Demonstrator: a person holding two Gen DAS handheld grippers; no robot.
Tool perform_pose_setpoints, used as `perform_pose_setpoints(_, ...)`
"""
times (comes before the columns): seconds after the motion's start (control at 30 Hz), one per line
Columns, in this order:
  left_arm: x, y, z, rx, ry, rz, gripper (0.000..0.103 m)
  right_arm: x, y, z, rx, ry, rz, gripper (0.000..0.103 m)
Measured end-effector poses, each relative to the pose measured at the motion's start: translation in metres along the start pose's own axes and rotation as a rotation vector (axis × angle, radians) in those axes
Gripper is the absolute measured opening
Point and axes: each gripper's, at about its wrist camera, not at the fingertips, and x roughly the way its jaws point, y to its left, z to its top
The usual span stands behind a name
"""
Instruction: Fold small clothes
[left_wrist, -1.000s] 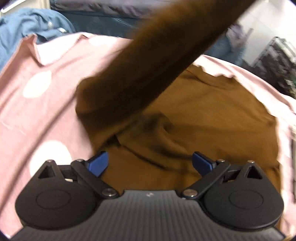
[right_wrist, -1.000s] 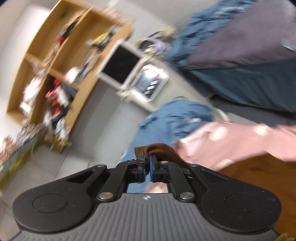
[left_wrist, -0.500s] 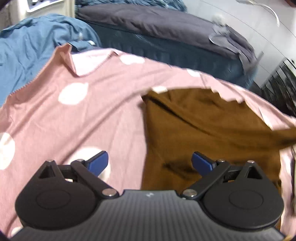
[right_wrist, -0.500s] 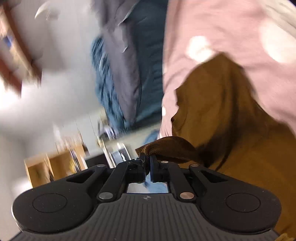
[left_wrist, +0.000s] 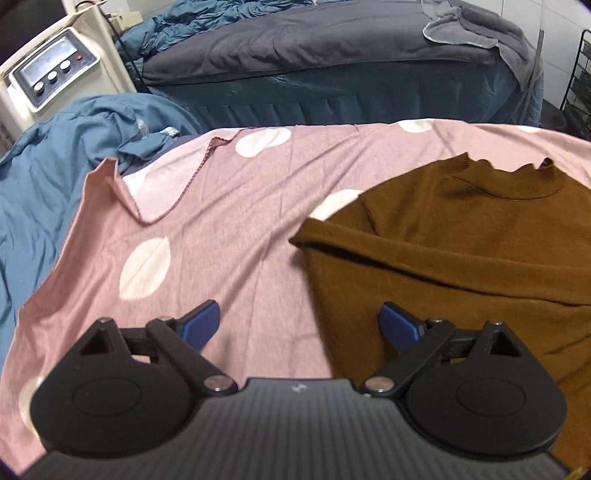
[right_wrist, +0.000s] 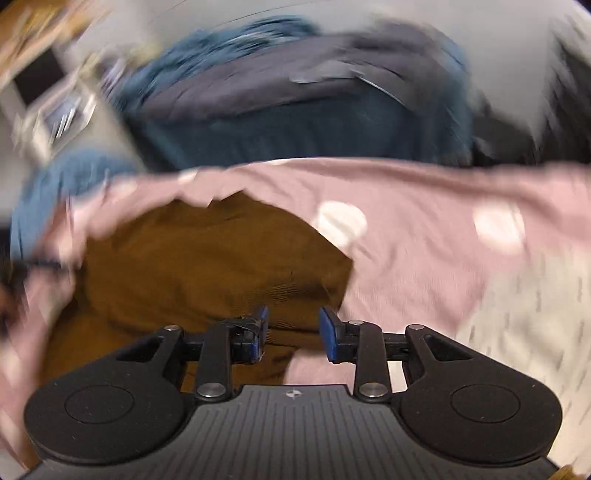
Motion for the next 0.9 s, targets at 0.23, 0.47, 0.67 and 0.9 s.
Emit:
perform_pose_setpoints(0.23,0.041,-0.017,0.031,0.127,0.010,0.032,0.097,0.068,0.052,-0.005,-0.371,0.181,0.090,0.034)
perform_pose_setpoints(0.47,0.050,0.004,0.090,0.074,-0.109,0.172,0.095,0.109,-0.002,0.042,0.002,0.115,0.047,0.026)
perform_pose_setpoints(0.67,0.030,0.046,0.117,-0.039,-0.150,0.196,0.097,0.109,-0.058,0.072,0.285,0.059,-0.125,0.041)
perform_pose_setpoints(0.9,0.001,0.045,0.054,-0.016,-0.079,-0.033,0.097,0.070,-0.018,0.033,0.010,0.069,-0.011,0.043)
